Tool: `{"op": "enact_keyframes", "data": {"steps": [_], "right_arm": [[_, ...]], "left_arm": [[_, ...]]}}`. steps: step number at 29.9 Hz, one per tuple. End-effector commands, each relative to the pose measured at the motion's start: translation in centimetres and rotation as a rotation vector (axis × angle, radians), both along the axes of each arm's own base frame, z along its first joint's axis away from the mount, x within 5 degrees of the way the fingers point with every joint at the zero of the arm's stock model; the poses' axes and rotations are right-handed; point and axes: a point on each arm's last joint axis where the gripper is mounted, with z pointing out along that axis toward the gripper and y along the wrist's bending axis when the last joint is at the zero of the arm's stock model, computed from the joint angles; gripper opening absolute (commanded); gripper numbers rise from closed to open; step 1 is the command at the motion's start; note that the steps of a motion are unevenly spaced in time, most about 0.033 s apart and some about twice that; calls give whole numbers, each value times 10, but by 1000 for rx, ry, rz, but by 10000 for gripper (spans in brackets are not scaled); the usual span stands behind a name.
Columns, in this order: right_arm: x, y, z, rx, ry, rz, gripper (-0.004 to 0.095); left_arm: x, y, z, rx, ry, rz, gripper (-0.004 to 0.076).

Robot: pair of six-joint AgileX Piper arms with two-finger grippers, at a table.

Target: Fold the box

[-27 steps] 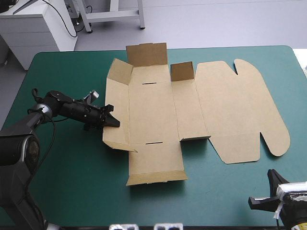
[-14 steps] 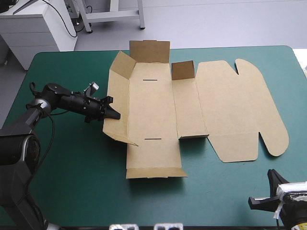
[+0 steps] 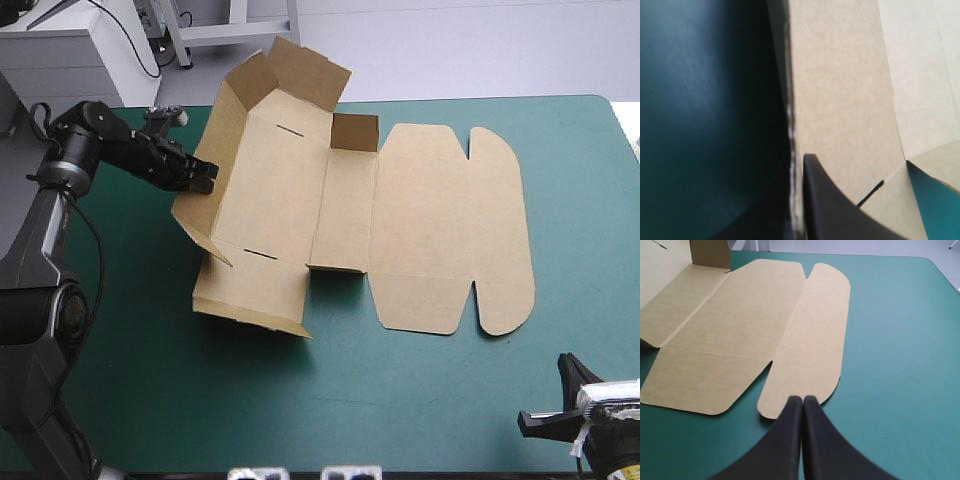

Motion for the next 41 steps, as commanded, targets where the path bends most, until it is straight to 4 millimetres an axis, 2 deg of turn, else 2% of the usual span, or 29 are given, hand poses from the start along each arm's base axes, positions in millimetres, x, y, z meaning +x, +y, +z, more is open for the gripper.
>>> {"op": "enact_keyframes", "data": {"steps": [1,4,8,14,20,25,29,33,37,41], "right_arm": [[-6,0,16,-7,-124,-9,-20],[-6,0,16,-7,-124,-9,-20],[-6,0,16,-5,-124,-9,-20],[-6,0,16,-4,-124,-9,-20],[-6,0,16,-4,-124,-9,-20],[-6,0,16,-4,-124,-9,-20],[-6,0,16,-4,-124,-9,-20],[-6,0,16,-4,-124,-9,-18],[-6,0,16,-4,-124,-9,-18],[-6,0,16,-4,-124,-9,-18]], "left_arm": [[-17,-12,53,103,-161,-115,-8],[-18,-21,59,306,-222,-190,-8],[-20,-39,58,643,-286,-371,-8],[-16,-77,55,906,-436,-621,-8],[-11,-121,66,966,-738,-716,-8],[-22,-161,74,927,-900,-756,-8],[-36,-184,72,948,-908,-842,-8],[-51,-196,68,1016,-845,-908,-8],[-59,-208,68,883,-793,-701,-8],[-69,-215,67,960,-763,-737,-9]]}}
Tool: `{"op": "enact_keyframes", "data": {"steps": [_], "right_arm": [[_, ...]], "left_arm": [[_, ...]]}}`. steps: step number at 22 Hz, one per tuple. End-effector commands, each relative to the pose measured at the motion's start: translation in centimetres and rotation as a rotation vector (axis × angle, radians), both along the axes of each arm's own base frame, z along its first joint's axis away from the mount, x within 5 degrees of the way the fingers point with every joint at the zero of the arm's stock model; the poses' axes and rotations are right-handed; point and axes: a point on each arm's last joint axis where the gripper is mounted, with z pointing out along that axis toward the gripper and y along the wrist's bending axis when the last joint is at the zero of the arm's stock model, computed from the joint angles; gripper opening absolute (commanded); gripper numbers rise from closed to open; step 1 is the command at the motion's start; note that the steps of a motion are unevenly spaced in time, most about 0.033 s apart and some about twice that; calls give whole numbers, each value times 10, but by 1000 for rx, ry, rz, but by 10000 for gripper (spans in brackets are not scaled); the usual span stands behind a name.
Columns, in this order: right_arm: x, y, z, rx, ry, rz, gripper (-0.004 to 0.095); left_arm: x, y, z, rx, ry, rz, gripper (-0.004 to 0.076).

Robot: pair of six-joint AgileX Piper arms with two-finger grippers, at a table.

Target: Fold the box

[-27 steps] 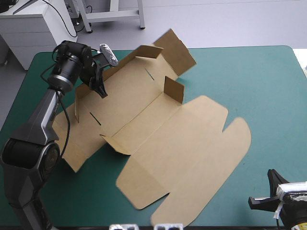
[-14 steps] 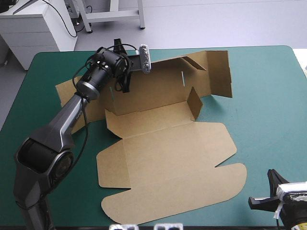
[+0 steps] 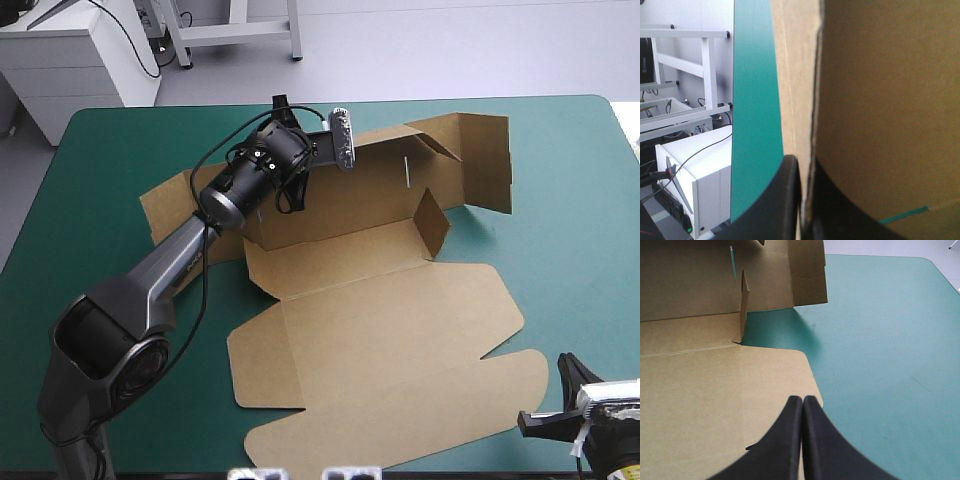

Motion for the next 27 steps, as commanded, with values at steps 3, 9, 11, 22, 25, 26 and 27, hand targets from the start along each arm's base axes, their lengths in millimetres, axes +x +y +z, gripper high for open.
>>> {"op": "enact_keyframes", "data": {"steps": [3,9,11,22,25,26,27], "right_arm": [[-6,0,16,-4,-124,-9,-18],[-6,0,16,-2,-124,-9,-18],[-6,0,16,-2,-124,-9,-18],[-6,0,16,-2,-124,-9,-18],[-6,0,16,-2,-124,-9,-18],[-6,0,16,-2,-124,-9,-18],[-6,0,16,-2,-124,-9,-18]], "left_arm": [[-30,-13,37,16,-122,-25,-9],[-40,-26,41,129,-199,-102,-9],[-36,-21,40,173,-215,-103,-9],[-44,-26,33,197,-169,-122,-9],[-53,-21,29,236,-213,-95,-9],[-55,-18,27,241,-223,-95,-9],[-59,-16,24,245,-235,-104,-9]]}}
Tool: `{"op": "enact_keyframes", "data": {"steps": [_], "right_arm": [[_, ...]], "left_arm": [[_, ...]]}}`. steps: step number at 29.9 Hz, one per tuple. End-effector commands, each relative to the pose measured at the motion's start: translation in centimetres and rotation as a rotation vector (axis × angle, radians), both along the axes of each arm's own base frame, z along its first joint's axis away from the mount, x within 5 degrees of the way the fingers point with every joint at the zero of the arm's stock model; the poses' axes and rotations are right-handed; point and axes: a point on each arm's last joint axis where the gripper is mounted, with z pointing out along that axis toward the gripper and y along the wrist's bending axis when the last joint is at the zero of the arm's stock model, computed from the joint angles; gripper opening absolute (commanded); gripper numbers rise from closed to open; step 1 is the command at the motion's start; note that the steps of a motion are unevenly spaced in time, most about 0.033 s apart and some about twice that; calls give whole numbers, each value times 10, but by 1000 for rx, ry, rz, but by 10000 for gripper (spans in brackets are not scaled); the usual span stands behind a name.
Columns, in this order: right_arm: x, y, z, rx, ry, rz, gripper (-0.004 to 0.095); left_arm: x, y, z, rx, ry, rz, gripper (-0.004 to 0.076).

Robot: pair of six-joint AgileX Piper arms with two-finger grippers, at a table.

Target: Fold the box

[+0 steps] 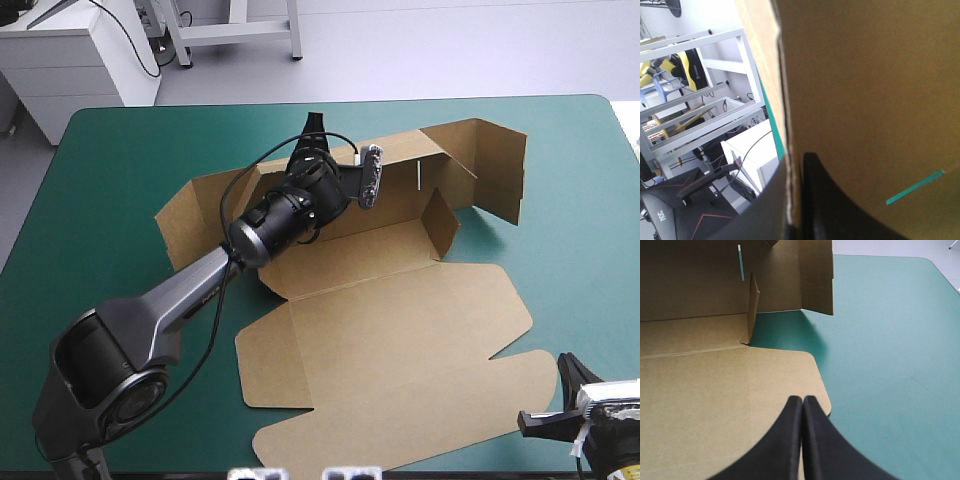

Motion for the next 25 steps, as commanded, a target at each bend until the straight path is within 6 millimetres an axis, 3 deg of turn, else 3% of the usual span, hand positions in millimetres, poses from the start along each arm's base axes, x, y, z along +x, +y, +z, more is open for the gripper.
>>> {"op": "enact_keyframes", "data": {"steps": [1,13,18,25], "right_arm": [[-6,0,16,-2,-124,-9,-18],[-6,0,16,2,-124,-9,-18],[-6,0,16,2,-124,-9,-18],[-6,0,16,2,-124,-9,-18]], "left_arm": [[-20,19,26,-19,-125,-7,-9],[-73,40,-10,-16,-574,-176,-8],[-89,40,-27,-29,-548,-196,-8],[-89,45,-26,-63,-569,-116,-8]]}}
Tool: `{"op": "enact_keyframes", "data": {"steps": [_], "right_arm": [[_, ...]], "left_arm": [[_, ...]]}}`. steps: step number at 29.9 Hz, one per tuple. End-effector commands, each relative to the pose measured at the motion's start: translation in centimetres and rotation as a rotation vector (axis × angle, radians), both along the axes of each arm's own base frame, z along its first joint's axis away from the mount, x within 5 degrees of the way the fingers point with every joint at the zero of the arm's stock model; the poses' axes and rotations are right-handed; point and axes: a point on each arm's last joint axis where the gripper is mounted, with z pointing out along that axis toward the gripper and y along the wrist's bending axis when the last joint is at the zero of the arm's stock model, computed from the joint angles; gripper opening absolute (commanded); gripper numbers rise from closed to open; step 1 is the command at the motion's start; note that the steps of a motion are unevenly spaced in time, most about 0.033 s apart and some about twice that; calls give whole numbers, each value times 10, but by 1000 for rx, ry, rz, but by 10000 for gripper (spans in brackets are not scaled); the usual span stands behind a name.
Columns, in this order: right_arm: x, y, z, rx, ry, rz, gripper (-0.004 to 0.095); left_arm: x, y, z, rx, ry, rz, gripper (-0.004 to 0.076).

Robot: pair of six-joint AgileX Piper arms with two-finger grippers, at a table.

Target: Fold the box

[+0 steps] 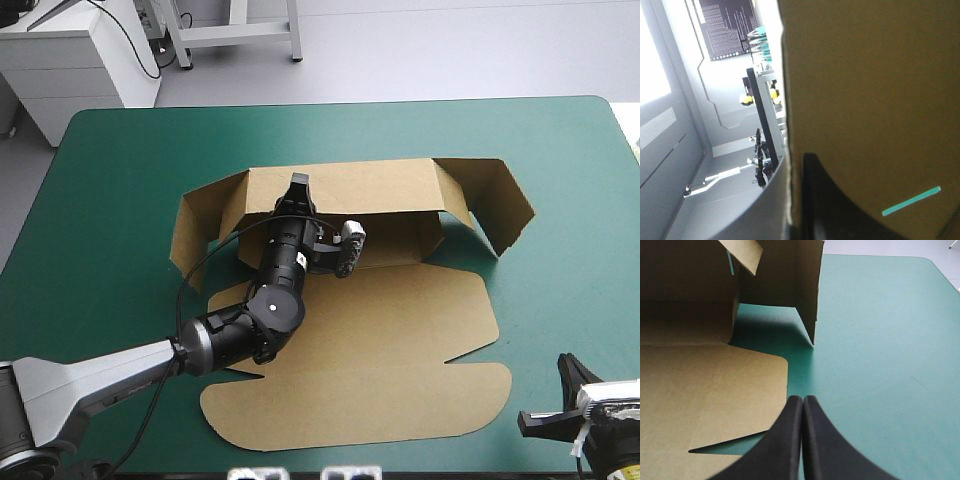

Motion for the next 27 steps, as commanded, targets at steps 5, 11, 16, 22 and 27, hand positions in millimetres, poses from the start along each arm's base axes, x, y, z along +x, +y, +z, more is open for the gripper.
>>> {"op": "enact_keyframes", "data": {"steps": [5,11,16,22,27], "right_arm": [[-6,0,16,-1,-124,-9,-18],[-6,0,16,0,-124,-8,-18],[-6,0,16,0,-124,-8,-18],[-5,0,16,1,-117,-8,-18],[7,4,27,66,-41,25,-18]], "left_arm": [[-3,7,28,-68,-100,28,-8],[5,8,23,-163,-53,21,-8],[13,13,18,-136,-59,56,-8],[16,10,12,-120,-39,35,-8],[16,9,12,-122,-36,28,-8]]}}
